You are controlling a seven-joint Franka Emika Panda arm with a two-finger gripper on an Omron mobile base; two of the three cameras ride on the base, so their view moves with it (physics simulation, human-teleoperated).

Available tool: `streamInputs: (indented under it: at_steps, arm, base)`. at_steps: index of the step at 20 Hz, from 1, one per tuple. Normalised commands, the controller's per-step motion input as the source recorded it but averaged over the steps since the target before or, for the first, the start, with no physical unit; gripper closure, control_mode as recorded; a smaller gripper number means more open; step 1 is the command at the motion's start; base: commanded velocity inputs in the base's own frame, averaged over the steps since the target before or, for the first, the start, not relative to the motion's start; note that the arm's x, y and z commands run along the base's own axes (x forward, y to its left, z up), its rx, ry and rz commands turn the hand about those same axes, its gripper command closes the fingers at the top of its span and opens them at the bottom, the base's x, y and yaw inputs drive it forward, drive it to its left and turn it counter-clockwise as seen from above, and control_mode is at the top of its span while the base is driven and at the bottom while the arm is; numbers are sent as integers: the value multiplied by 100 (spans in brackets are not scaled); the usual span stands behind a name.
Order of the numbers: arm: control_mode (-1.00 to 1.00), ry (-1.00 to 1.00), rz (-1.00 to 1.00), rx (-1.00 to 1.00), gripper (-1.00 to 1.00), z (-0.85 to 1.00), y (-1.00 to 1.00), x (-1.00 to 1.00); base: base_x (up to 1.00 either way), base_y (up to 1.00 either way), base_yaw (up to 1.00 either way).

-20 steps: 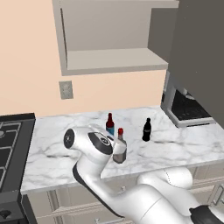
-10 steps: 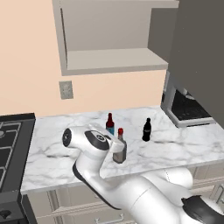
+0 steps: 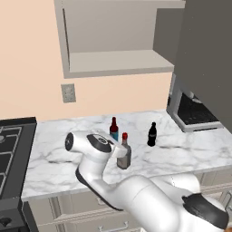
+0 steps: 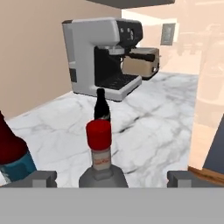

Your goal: Sort all alcoholic drinks to one cabinet, and non-alcoholic drinks to the other.

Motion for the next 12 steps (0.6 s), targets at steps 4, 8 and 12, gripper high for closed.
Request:
streamInputs:
  at_steps: [4, 8, 12]
  arm:
    - [-100, 0, 0, 0, -100, -26, -7, 14]
    - [-100, 3, 0, 0, -100, -24, -13, 16]
    - [-100, 5, 0, 0, -100, -18, -10, 19]
  base:
    - [0, 0, 0]
    - [0, 0, 0]
    - [0, 0, 0]
